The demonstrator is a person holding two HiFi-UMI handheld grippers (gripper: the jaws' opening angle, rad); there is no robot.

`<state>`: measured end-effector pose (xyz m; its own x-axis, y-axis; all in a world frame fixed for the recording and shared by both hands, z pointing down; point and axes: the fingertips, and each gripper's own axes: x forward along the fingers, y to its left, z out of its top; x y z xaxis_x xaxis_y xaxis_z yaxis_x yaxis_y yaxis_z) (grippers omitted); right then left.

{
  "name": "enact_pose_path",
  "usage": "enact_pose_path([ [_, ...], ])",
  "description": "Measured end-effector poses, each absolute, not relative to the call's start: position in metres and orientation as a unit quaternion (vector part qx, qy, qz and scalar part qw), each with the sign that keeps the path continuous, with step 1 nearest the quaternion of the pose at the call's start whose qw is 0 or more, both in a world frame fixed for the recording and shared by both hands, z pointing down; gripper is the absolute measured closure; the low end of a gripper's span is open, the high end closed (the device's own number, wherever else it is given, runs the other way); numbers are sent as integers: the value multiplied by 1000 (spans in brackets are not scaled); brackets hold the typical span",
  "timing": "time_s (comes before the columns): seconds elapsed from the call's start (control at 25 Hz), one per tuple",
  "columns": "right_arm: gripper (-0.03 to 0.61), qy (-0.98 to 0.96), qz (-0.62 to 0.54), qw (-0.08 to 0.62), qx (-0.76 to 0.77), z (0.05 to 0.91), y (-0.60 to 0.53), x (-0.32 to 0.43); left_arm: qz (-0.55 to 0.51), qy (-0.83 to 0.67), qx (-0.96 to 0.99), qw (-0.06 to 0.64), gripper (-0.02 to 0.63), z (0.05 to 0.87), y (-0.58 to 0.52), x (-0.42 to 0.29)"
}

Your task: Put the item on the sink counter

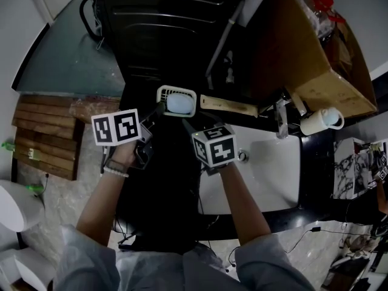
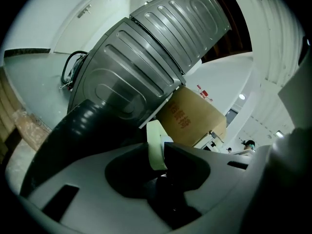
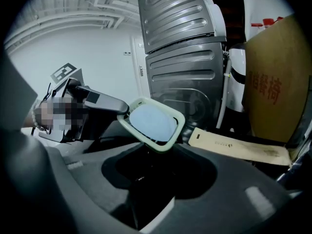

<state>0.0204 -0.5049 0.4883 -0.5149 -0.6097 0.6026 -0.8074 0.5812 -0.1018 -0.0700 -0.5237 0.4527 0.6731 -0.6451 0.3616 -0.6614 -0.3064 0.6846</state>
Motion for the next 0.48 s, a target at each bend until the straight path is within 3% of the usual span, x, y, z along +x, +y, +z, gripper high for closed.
enact_pose_path([
  [0.48, 402, -849, 188, 264, 417, 492, -508, 18, 91, -419, 798, 424, 526, 466, -531, -75],
])
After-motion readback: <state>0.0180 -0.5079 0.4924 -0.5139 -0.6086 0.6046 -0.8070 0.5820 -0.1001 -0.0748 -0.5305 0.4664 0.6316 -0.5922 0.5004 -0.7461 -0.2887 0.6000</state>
